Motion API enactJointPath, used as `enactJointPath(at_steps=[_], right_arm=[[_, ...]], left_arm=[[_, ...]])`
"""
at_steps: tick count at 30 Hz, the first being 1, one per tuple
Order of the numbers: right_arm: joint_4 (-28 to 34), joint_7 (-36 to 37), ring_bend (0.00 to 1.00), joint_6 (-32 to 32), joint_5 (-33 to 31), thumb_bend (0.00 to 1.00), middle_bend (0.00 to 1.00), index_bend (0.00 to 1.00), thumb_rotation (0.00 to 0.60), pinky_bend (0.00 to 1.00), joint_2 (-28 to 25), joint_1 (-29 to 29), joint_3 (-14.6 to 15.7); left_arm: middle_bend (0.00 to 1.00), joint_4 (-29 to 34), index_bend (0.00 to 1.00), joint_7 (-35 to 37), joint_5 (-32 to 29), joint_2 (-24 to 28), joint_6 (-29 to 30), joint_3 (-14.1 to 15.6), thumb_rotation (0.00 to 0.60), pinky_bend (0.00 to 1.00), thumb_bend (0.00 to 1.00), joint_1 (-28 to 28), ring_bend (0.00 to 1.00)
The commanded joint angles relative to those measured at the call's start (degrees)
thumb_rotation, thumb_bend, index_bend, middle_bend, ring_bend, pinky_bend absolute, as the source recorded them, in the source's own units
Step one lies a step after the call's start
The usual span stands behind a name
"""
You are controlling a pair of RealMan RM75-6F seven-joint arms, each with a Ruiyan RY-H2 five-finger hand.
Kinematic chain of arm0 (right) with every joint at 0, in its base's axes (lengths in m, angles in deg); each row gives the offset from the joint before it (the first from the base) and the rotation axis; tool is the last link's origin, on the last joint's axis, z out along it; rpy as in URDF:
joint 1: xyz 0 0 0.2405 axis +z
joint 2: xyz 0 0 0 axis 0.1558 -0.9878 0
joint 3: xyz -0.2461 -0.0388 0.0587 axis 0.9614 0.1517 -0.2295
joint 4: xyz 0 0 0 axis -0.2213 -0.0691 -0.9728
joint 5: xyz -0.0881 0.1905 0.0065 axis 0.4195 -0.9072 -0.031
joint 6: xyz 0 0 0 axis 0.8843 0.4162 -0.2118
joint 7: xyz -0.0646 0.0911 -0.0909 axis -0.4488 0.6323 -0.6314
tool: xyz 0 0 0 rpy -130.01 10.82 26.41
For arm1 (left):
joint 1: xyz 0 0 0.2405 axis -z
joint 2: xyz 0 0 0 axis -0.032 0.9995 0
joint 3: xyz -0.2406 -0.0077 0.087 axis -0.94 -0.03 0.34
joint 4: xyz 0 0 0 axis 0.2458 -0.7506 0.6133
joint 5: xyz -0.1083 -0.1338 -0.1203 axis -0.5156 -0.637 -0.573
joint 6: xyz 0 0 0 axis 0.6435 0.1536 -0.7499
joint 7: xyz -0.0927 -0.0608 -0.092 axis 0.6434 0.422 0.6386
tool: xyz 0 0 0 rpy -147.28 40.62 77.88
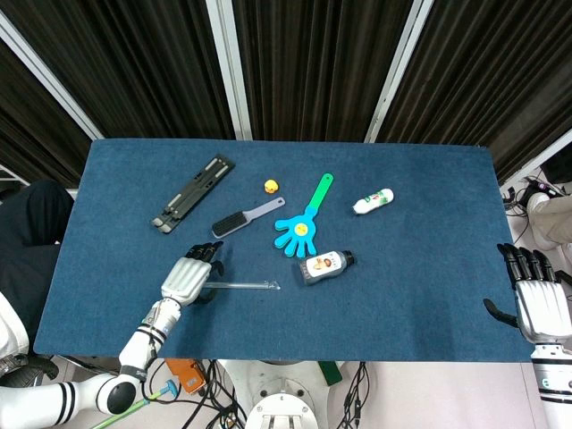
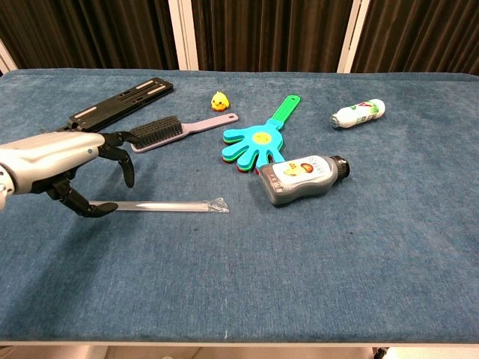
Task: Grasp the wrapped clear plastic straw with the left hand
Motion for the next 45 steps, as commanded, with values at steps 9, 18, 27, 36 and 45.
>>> enactJointPath(at_steps=[9, 18, 27, 36, 45], right_arm=[[0.0, 0.0, 0.14, 0.0, -0.1, 0.31, 0.16, 0.12, 0.6, 0.12, 0.0, 0.0, 0.0], [0.0, 0.0, 0.14, -0.1, -0.1, 0.31, 0.16, 0.12, 0.6, 0.12, 0.0, 0.1, 0.0], [-0.1, 0.1, 0.14, 0.0, 0.0, 0.31, 0.16, 0.12, 0.6, 0.12, 0.0, 0.1, 0.0], [-0.1, 0.1, 0.14, 0.0, 0.1, 0.31, 0.16, 0.12, 0.6, 0.12, 0.1, 0.1, 0.0], [0.2, -0.1, 0.14, -0.1, 0.0, 0.31, 0.16, 0.12, 0.6, 0.12, 0.0, 0.1, 0.1]], left_arm=[[0.03, -3.1, 0.43, 1.0, -1.8, -2.2, -0.9, 0.8, 0.6, 0.1, 0.32, 1.9, 0.0], [0.04, -4.3, 0.46, 1.6, -2.3, -3.2, -1.2, 1.5, 0.6, 0.1, 0.35, 2.8, 0.0], [0.11, -4.8, 0.55, 4.1, -0.8, -3.5, -0.6, 1.9, 0.6, 0.1, 0.39, 3.2, 0.0], [0.15, -2.4, 0.6, 5.3, -0.9, -0.8, -0.4, 1.8, 0.6, 0.1, 0.46, 3.3, 0.0], [0.16, 11.0, 0.6, -4.1, -4.3, 10.4, 4.2, -2.2, 0.6, 0.1, 0.46, 5.0, 0.0]])
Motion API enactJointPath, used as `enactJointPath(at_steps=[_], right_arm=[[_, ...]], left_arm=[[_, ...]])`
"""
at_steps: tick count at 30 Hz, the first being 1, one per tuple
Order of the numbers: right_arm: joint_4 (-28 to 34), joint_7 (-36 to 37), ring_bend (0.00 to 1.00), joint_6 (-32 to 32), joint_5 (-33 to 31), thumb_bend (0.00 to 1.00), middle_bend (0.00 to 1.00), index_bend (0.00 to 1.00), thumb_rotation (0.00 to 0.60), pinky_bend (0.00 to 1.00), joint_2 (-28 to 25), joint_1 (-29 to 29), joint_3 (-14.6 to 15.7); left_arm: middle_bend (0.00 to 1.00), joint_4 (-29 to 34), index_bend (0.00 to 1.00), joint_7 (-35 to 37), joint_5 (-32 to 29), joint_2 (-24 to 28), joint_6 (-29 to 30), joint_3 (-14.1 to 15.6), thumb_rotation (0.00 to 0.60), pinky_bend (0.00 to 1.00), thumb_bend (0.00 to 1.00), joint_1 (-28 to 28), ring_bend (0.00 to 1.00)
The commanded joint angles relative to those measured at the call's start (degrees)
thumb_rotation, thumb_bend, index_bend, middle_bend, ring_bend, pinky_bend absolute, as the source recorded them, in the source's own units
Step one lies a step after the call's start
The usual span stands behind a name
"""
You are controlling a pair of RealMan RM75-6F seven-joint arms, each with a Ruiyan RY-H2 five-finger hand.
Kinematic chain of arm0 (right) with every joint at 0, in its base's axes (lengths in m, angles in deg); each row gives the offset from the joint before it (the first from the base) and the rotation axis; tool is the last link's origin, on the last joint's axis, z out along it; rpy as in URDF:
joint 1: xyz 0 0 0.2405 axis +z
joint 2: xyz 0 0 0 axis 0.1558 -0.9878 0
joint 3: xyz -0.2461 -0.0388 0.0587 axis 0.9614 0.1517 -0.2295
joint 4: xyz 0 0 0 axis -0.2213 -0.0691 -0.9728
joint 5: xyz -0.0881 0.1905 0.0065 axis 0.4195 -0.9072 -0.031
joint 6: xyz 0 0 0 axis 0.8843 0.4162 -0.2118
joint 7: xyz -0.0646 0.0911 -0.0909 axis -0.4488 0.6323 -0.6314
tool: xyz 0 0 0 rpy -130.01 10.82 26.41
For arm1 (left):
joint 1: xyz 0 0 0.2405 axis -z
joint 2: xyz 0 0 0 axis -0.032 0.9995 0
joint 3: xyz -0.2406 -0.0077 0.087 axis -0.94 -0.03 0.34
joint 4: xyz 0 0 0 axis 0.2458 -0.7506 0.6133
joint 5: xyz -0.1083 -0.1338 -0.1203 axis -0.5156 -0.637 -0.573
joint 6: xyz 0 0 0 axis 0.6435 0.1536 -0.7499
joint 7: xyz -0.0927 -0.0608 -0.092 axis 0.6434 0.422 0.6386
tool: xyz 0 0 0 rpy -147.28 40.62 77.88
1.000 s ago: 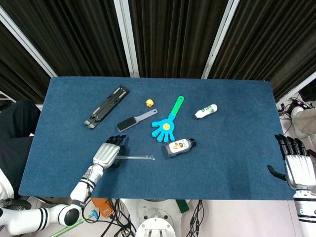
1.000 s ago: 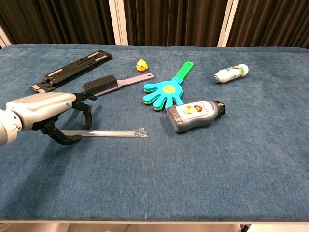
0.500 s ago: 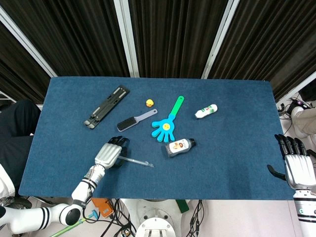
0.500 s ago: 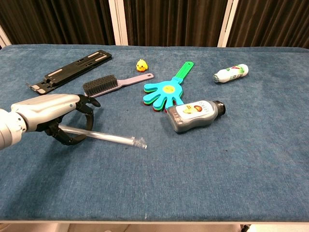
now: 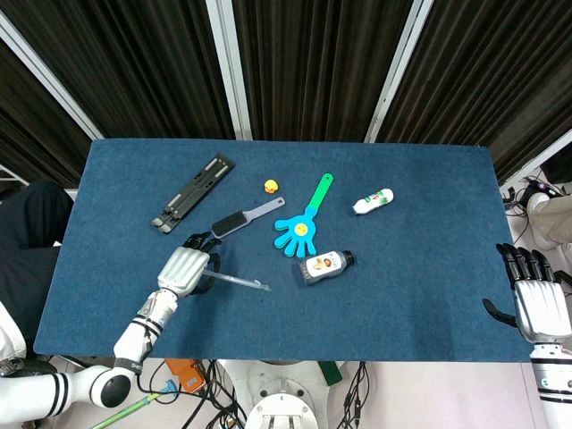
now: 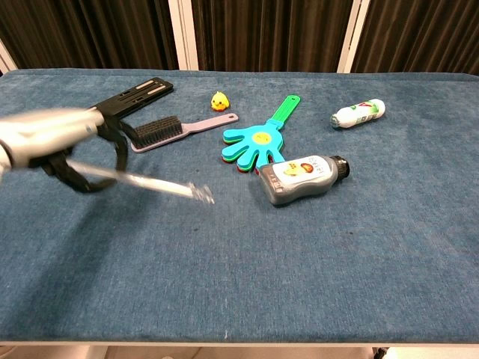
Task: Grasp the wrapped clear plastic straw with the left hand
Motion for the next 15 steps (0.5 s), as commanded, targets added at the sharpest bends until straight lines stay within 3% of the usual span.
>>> enactJointPath(at_steps=[1, 9, 15], right_arm=[[0.0, -0.1, 0.14, 0.0, 0.0, 0.31, 0.16, 0.12, 0.6, 0.12, 0.0, 0.0, 0.0], [0.2, -0.4, 0.14, 0.0, 0.1, 0.31, 0.16, 0.12, 0.6, 0.12, 0.0, 0.0, 0.1], [0.3, -0.2, 0.14, -0.1, -0.2, 0.31, 0.16, 0.12, 0.6, 0.12, -0.1, -0.1, 0.1]], left_arm=[[0.16, 7.7, 0.6, -4.4, -2.8, 6.4, 2.0, -2.7, 0.6, 0.1, 0.46, 1.3, 0.0], [0.16, 18.6, 0.6, -5.7, -9.1, 17.6, -1.2, -6.2, 0.6, 0.1, 0.46, 4.9, 0.0], [0.16, 23.3, 0.6, -10.4, -14.9, 22.3, -0.8, -8.0, 0.6, 0.1, 0.46, 9.2, 0.0]])
